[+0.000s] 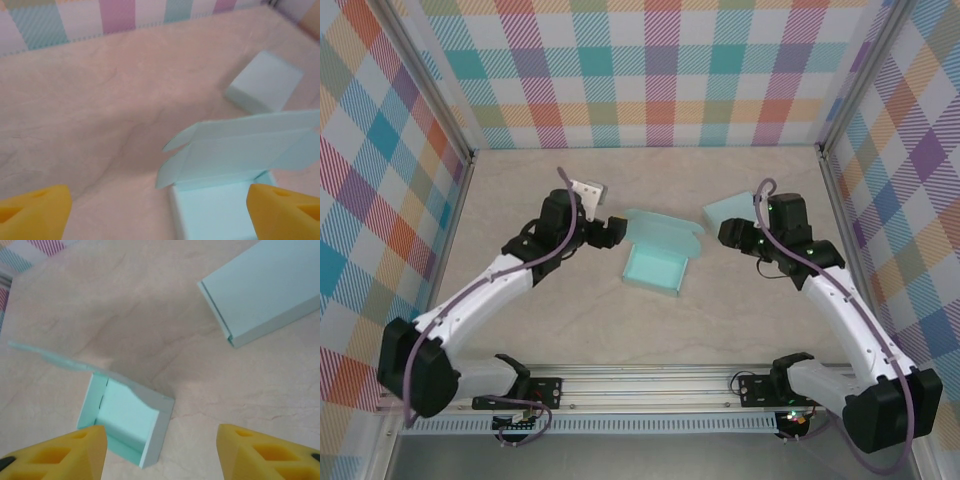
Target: Fold the paper box
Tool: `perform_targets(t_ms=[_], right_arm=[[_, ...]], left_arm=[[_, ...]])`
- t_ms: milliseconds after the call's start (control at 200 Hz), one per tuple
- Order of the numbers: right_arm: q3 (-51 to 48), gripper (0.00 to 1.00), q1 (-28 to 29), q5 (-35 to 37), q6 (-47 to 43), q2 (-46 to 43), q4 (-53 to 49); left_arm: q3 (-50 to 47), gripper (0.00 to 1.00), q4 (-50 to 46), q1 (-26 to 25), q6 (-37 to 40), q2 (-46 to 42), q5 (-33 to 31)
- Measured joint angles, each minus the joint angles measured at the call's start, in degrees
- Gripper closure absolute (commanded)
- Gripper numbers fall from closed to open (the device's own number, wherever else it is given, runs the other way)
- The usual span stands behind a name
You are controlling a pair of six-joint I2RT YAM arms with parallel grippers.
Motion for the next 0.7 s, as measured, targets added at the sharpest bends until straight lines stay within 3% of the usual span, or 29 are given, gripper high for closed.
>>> perform_targets(t_ms=[355, 480, 700], right_arm=[[5.11, 0.39, 8.09, 5.09, -3.69, 9.7, -6.75], [7.58, 0.41, 9.31, 6.34, -5.03, 13.57, -7.43], [12.09, 0.43, 10.6, 7.5, -7.02, 19.63, -7.52]], left_arm=[[12.81, 0.19, -10.19, 4.35, 17.38, 19.37, 14.78], [15.56, 0.3, -11.32, 5.11, 19.74, 22.21, 17.55], [18.1, 0.39, -12.68, 5.29, 21.2, 26.36, 20.96]])
